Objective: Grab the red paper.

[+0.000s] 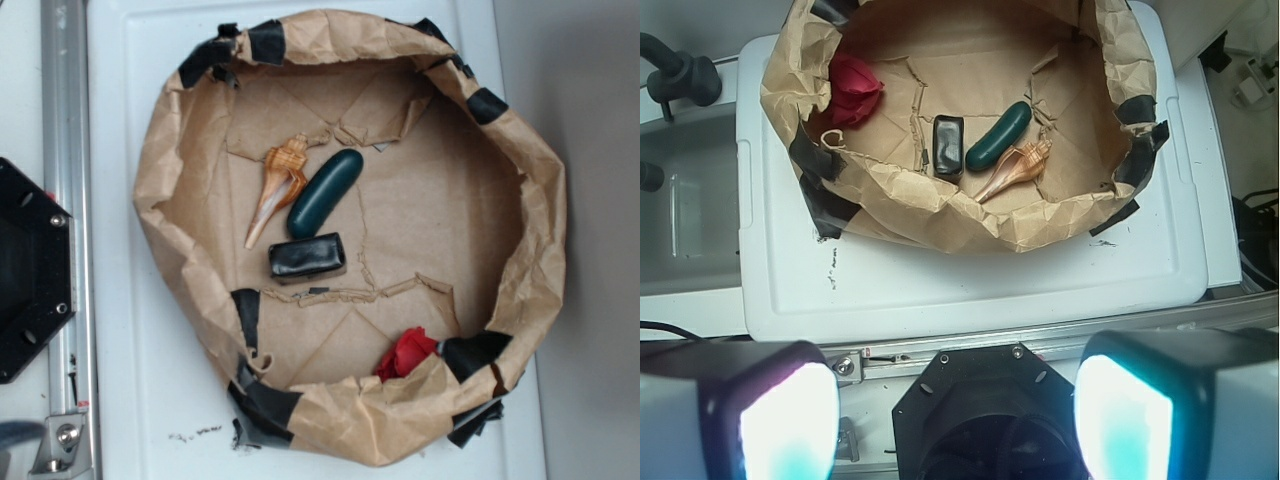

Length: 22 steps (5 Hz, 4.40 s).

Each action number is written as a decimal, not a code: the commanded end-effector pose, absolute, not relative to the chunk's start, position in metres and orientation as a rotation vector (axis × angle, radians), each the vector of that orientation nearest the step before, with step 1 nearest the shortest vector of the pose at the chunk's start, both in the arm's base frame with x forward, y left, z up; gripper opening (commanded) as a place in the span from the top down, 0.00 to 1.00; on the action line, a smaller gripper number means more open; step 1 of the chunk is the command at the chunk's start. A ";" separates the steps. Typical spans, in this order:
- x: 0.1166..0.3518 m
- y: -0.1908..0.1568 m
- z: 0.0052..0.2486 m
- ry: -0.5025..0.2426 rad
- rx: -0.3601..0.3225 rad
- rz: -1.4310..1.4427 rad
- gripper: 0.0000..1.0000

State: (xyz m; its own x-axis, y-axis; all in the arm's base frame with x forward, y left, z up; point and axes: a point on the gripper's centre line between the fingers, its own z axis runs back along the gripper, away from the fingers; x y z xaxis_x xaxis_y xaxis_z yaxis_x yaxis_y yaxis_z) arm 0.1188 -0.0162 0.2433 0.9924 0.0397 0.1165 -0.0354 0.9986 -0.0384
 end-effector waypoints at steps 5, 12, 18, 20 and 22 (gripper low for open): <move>0.273 -0.029 0.138 -0.355 0.026 -0.524 0.00; 0.289 -0.138 0.056 -0.401 -0.202 -0.938 0.00; 0.270 0.018 0.172 -0.102 0.044 -0.249 1.00; 0.269 -0.017 0.218 -0.031 0.231 0.132 1.00; 0.279 -0.018 0.214 -0.058 0.160 0.189 1.00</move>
